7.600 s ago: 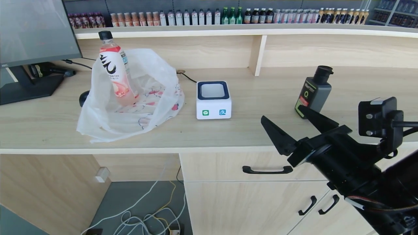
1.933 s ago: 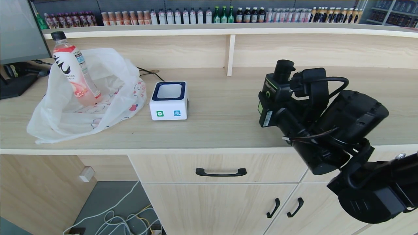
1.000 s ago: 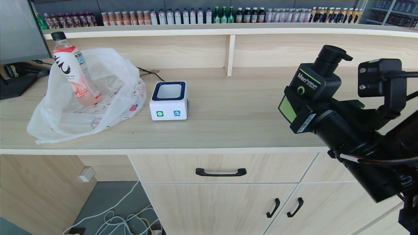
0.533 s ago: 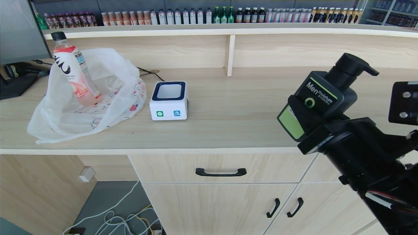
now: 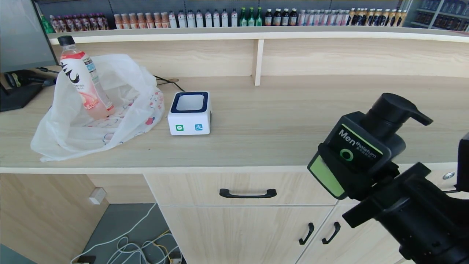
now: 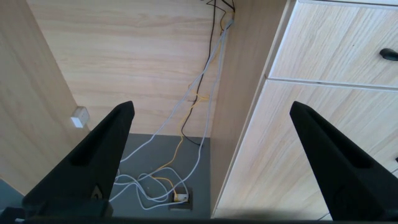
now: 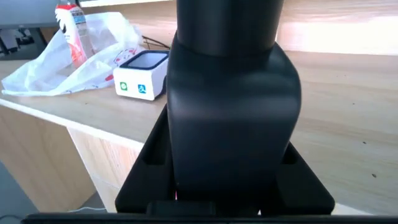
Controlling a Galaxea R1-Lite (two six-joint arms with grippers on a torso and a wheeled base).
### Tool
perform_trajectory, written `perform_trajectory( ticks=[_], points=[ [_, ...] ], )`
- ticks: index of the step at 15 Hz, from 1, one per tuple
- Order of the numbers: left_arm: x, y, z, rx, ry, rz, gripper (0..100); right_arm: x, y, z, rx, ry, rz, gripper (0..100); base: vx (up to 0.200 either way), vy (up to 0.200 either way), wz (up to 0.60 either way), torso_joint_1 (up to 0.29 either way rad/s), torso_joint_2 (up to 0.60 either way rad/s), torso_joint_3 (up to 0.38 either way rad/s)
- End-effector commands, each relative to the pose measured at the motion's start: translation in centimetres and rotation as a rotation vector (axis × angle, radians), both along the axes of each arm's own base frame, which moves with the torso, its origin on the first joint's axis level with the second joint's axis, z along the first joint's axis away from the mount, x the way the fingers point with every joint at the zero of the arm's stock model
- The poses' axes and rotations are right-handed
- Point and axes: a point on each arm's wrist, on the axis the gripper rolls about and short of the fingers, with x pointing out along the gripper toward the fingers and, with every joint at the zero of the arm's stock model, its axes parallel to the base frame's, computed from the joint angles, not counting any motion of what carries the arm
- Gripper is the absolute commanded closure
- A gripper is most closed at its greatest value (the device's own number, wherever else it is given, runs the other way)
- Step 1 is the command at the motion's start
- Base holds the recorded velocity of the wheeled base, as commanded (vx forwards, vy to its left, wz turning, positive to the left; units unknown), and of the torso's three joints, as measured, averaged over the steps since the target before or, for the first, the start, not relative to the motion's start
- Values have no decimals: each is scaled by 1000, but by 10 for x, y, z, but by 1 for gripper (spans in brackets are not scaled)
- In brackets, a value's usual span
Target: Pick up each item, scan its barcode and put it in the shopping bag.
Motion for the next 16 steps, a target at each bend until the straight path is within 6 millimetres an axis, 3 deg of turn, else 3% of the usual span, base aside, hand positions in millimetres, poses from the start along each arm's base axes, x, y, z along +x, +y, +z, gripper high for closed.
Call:
perform_trajectory(
  ticks=[1,5,9,11,13,16],
  points=[
    [0,0,0,0,-1,0,0,-18,0,-11,-65,13,67,100,0,0,0,0,0,0],
    [0,0,0,0,-1,0,0,-32,25,-22,-212,-34,174,100,0,0,0,0,0,0],
    [0,0,0,0,-1,0,0,-29,48,-27,-333,-126,246,100,0,0,0,0,0,0],
    [0,0,0,0,-1,0,0,-23,60,-19,-418,-309,350,100,0,0,0,0,0,0],
    [0,0,0,0,-1,0,0,-12,56,-16,-497,-450,394,100,0,0,0,0,0,0],
    [0,0,0,0,-1,0,0,-12,54,-18,-560,-526,389,100,0,0,0,0,0,0]
  ],
)
